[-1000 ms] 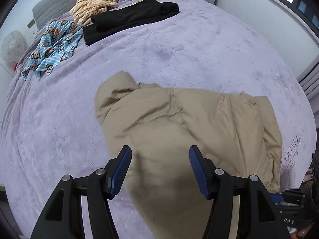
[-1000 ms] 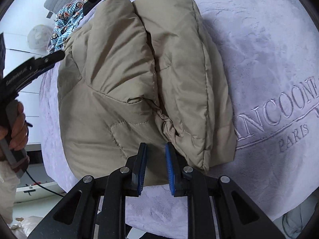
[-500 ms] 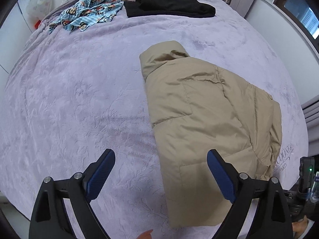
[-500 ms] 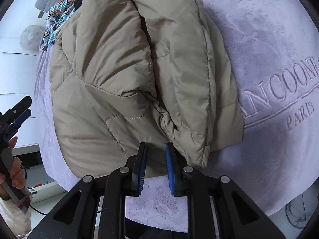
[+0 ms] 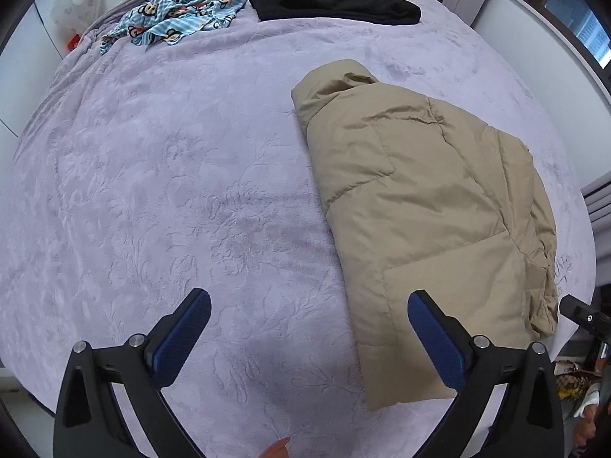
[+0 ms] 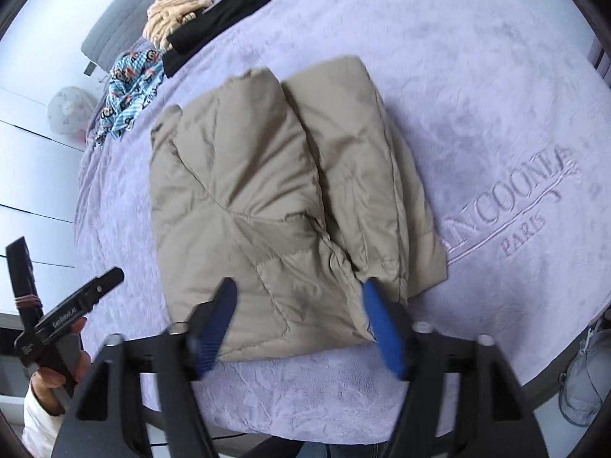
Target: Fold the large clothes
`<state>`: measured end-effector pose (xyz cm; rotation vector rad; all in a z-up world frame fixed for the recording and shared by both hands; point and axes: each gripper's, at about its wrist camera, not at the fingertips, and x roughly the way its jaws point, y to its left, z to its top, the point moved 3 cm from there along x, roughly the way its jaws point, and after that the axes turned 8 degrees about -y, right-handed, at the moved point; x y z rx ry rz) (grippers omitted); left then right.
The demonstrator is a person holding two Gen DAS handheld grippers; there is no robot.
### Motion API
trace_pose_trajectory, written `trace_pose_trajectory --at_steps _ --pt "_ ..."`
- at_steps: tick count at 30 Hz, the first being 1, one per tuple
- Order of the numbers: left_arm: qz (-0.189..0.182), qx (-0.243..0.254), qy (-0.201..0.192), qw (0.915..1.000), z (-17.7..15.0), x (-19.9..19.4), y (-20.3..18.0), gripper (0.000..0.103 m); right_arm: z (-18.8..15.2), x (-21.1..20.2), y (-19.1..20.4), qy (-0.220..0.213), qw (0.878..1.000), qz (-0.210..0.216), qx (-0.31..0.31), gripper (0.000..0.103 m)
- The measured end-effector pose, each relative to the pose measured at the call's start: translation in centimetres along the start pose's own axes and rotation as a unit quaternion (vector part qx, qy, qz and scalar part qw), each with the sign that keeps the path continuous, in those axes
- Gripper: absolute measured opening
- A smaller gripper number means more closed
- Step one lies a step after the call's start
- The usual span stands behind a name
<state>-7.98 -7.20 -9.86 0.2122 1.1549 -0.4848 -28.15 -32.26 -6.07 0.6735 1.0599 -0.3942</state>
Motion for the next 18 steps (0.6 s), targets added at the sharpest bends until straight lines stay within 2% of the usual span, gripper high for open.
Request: trace_pose_trajectory --at_steps 3,5,13,14,15,16,18 --pt "0.002 -0.002 0.007 1.0000 0.0 0.7 -0.2 0.103 0.7 0.1 0.4 0.004 1.000 -0.011 -0.014 0.076" --pt "0.005 -0.009 0.015 0.9998 0.1 1.1 -0.4 0.103 1.3 0.5 0.0 0.013 1.000 -0.012 -0.019 0.083" --pt "0.009 -0.027 0.043 0.9986 0.9 3.5 -1.8 0.103 4.1 2.6 -1.8 0.055 0.998 -0.002 -0.032 0.085" --pt "0.011 -0.028 0.046 0.9985 0.9 3.8 -2.0 0.103 4.4 3.0 -2.0 0.060 0.998 -0.003 -0.034 0.088" --pt "0.014 -0.028 0.050 0.9983 1.0 4.1 -2.2 0.103 4.6 3.2 -2.3 0.064 0.997 -0.003 -0.035 0.098" --pt "0.017 -0.028 0.054 0.9980 1.0 4.4 -2.3 0.103 4.9 3.5 -2.5 0.065 0.997 -0.001 -0.037 0.103" --pt "0.020 -0.030 0.060 0.9975 0.9 4.9 -2.6 0.103 5.2 3.9 -2.8 0.068 0.997 0.002 -0.042 0.103"
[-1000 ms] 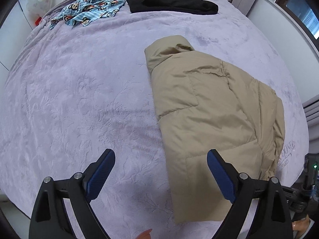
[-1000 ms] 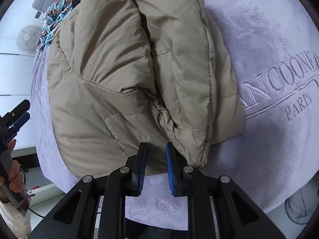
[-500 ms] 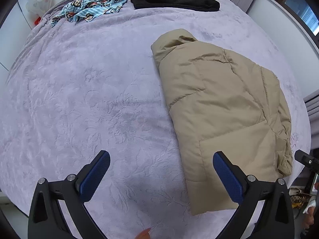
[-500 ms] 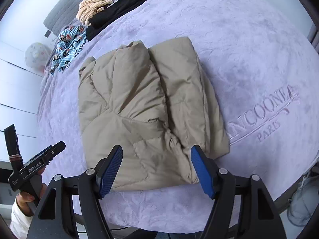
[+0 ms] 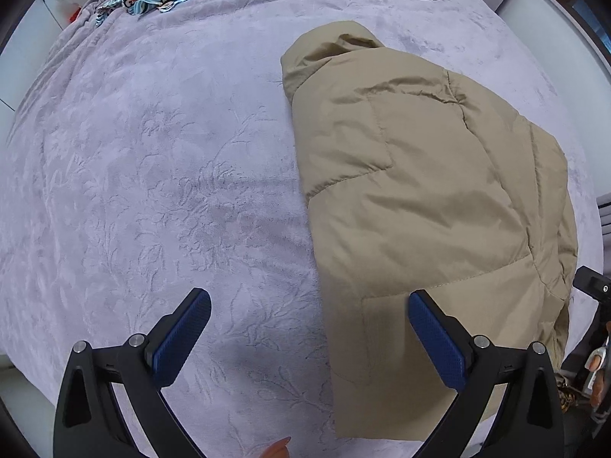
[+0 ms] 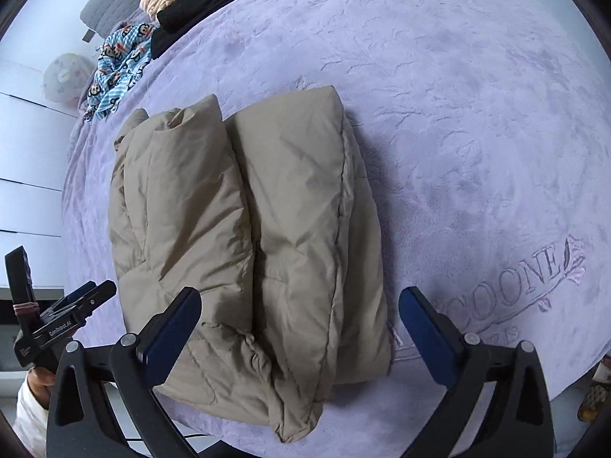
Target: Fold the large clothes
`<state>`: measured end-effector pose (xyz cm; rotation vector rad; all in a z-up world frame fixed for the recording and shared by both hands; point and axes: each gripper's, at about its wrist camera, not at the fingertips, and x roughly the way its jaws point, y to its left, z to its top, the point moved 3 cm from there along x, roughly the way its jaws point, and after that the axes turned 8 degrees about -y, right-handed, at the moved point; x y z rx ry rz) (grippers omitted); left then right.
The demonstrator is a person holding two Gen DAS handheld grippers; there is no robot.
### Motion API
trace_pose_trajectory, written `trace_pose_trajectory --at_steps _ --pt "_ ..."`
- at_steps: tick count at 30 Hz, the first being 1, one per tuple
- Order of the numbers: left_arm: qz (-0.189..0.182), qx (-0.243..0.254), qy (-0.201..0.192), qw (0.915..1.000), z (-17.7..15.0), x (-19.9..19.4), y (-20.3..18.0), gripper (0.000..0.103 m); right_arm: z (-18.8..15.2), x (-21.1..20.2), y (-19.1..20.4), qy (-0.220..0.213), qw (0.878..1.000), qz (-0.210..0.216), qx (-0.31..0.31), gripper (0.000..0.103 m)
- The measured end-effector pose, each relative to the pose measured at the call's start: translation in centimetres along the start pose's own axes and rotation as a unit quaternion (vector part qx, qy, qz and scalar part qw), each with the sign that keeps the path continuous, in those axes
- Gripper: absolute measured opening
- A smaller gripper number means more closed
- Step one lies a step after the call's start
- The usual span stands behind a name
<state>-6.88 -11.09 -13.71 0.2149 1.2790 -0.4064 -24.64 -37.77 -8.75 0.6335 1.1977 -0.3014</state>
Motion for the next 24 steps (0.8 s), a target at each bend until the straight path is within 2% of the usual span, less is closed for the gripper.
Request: trace_pose_trajectory --at_steps 6,9,12,14,17,21,24 --pt "-0.009 -0.005 0.007 0.9999 0.3 0.9 -0.3 0.103 0.7 1.2 -1.1 0.023 1.000 0.009 -0.003 0.103" --pt "-0.035 -0.008 0.013 0.9993 0.5 1.2 -0.3 0.103 0.9 1.4 -1.5 0.032 0.999 0.019 -0.003 0.103" --pt "-0.078 -0.016 0.019 0.9967 0.6 1.4 -0.2 0.103 0.8 1.8 -1.5 0.047 0.998 0.035 -0.003 0.103" --pt "-0.139 -0.027 0.030 0.9895 0.8 1.7 -0.2 0.103 0.7 2.2 -1.4 0.062 0.997 0.051 0.000 0.103" --pt "-0.223 -0.056 0.049 0.9721 0.9 2.7 0.3 0.103 0.8 3.0 -1.4 0.077 0.995 0.068 -0.004 0.103" --pt "-0.283 -0.082 0.061 0.9537 1.4 5.1 1.1 0.103 1.1 5.0 -1.7 0.099 0.991 0.091 -0.012 0.103" --pt "-0.308 -0.091 0.069 0.9445 1.7 7.0 0.9 0.103 1.6 7.0 -2.2 0.120 0.985 0.122 -0.005 0.103"
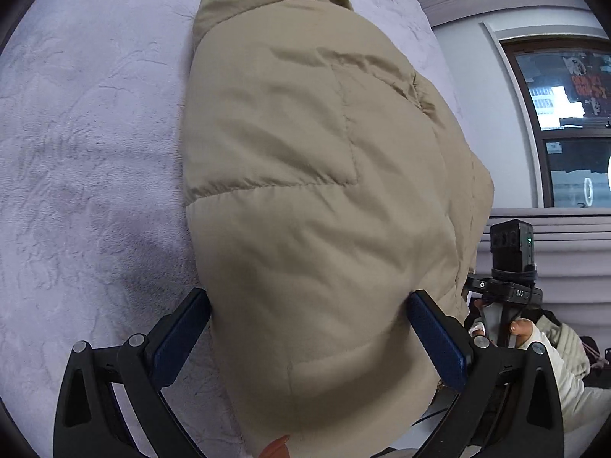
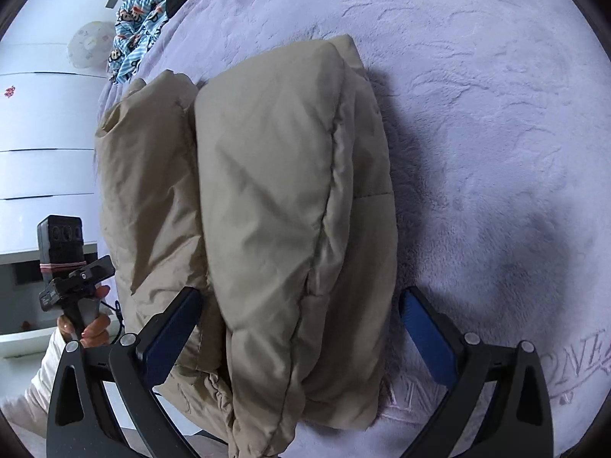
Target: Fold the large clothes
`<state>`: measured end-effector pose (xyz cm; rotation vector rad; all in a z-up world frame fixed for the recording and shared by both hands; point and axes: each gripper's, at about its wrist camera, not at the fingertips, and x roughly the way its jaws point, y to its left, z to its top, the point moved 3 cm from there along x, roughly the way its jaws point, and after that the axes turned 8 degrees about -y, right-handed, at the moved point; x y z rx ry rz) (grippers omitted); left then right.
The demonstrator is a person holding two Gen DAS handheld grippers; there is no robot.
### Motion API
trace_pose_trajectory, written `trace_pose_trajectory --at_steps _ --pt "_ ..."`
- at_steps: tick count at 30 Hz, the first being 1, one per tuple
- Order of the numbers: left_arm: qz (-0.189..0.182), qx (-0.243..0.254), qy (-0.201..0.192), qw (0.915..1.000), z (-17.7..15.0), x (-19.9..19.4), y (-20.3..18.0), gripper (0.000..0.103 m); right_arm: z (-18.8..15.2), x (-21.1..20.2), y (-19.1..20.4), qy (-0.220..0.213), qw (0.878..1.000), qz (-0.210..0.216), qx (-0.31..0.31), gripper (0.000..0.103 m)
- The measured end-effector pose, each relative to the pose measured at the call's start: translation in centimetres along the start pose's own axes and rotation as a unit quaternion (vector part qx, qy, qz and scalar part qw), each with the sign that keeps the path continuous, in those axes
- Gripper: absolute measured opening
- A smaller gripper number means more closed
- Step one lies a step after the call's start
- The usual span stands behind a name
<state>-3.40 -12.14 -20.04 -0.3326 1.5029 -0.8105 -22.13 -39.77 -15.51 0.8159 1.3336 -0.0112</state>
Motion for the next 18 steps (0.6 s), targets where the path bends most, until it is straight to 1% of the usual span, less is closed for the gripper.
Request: trace_pose_trajectory --at_steps 1,4,6,7,9,11,12,13,14,15,16,17,18 --pt "-0.003 -0.003 0.000 1.0000 0.2 0.4 0.2 0.103 0.3 0.4 -0.2 0.003 1.000 0.017 0.004 0.103" --pt "-0.018 -0.020 0.000 0.9996 0.8 1.5 0.9 0.103 1.2 1.2 0.1 0.000 0.995 0.099 0.007 0.103" --pt "-0.027 -0.028 0.000 0.9993 0.9 2.2 1.4 0.103 1.6 1.9 0.6 0.002 0.992 0.125 0.003 0.103" --pt "-0.027 -0.031 0.001 0.9992 0.8 2.5 1.4 0.103 1.8 2.4 0.8 0.006 0.992 0.124 0.001 0.103" --pt "-0.016 -0.033 -0.001 0.9993 0.7 2.9 1.0 0.103 2.0 3.6 1.1 0.020 0.994 0.106 -0.004 0.103" --pt "0.009 -0.021 -0.005 0.9997 0.6 3.0 -0.1 0.103 2.1 4.2 1.3 0.027 0.996 0.088 0.003 0.103" --pt "0.025 -0.014 -0.009 0.9996 0.5 3.0 -0.8 0.101 2.1 4.2 1.3 0.026 0.996 0.081 0.009 0.103" --pt "0.038 -0.007 -0.015 0.9991 0.5 2.8 -1.4 0.096 2.1 4.1 1.2 0.023 0.997 0.076 0.016 0.103" --pt "0.050 0.002 -0.022 0.9985 0.5 2.5 -2.1 0.093 2.1 4.0 1.2 0.023 0.997 0.074 0.023 0.100" --pt "0.060 0.012 -0.029 0.9977 0.5 2.3 -2.8 0.087 2.0 3.8 1.1 0.023 0.996 0.078 0.033 0.092" --pt "0.066 0.020 -0.034 0.9971 0.4 2.1 -3.4 0.082 1.9 3.6 1.1 0.022 0.995 0.090 0.041 0.085" --pt "0.070 0.030 -0.039 0.9963 0.3 1.8 -4.0 0.079 1.8 3.3 1.2 0.018 0.994 0.101 0.048 0.074" --pt "0.072 0.038 -0.045 0.9957 0.2 1.4 -4.5 0.076 1.7 3.0 1.4 0.015 0.993 0.105 0.047 0.067"
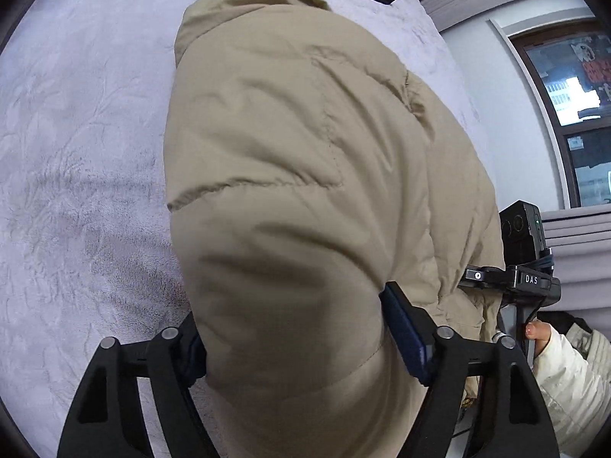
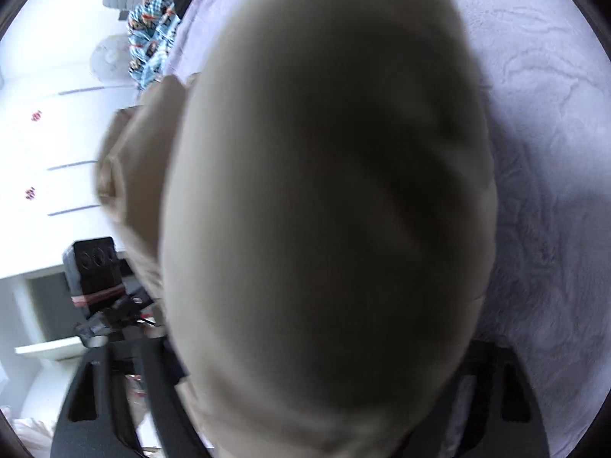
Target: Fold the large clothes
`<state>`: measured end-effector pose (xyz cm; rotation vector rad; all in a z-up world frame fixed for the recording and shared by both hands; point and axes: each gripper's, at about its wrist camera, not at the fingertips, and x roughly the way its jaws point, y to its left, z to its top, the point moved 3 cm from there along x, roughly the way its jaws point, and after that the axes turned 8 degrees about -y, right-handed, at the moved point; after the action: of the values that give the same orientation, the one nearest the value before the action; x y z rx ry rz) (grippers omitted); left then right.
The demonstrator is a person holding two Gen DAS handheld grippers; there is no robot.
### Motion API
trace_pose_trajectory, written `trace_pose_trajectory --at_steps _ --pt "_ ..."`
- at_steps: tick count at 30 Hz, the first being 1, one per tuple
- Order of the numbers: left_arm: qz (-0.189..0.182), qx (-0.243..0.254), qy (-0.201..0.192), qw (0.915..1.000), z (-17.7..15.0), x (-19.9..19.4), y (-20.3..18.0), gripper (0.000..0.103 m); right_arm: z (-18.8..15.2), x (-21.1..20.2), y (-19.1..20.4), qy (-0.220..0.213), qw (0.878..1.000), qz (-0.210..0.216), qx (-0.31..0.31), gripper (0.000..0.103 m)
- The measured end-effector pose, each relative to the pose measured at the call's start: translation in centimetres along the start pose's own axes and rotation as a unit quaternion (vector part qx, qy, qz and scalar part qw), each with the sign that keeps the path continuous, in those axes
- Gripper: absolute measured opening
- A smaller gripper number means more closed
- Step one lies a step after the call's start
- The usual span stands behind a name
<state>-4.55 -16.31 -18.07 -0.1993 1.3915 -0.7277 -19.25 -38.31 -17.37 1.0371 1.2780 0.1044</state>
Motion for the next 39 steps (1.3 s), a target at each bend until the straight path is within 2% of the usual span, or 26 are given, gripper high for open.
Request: trace_pose_trajectory --at_steps 2,3,10,15,22,28,31,34,36,39 --pt "0.000 0.008 -0.010 0.9999 -0.1 -0.7 -0.8 0.073 -0.3 -0.5 0.9 -0.005 1.000 0.011 -0.011 0.057" --pt "-0.003 0.011 -0.015 0.9998 -0.1 -1.2 -1.0 0.072 -0.4 -0.8 1.5 -0.008 1.000 0.016 -0.018 0.056" --pt "-0.014 0.023 -0.064 0.9976 1.4 -5.4 -0.4 0.072 -0.3 -1.1 7.0 -0.032 0.997 0.036 -0.062 0.056" --pt "-0.005 0.034 -0.094 0.9950 3.6 -9.5 2.4 0.072 -0.2 1.4 11.5 -0.041 0.995 0.041 -0.087 0.056" --pt "0.008 0.037 -0.117 0.9924 8.1 -16.4 10.5 0.072 -0.1 8.2 19.2 -0.060 0.991 0.046 -0.112 0.056" --pt "0.056 0.024 -0.148 0.9871 10.0 -20.4 19.6 0.072 1.1 16.3 24.5 -0.043 0.989 0.058 -0.131 0.056" --pt "0.079 0.003 -0.156 0.9846 10.5 -20.3 24.0 0.072 1.6 20.3 25.7 -0.032 0.989 0.042 -0.139 0.056" --pt "0.109 -0.032 -0.136 0.9842 10.0 -18.4 27.7 0.073 1.2 23.9 25.1 -0.014 0.991 -0.008 -0.135 0.057" --pt "0.110 -0.049 -0.124 0.9848 9.6 -17.6 28.8 0.073 0.6 24.5 24.5 -0.002 0.991 -0.034 -0.126 0.061" --pt "0.131 -0.032 -0.149 0.9795 8.9 -19.7 28.6 0.072 0.3 23.5 24.6 -0.001 0.990 -0.058 -0.128 0.063"
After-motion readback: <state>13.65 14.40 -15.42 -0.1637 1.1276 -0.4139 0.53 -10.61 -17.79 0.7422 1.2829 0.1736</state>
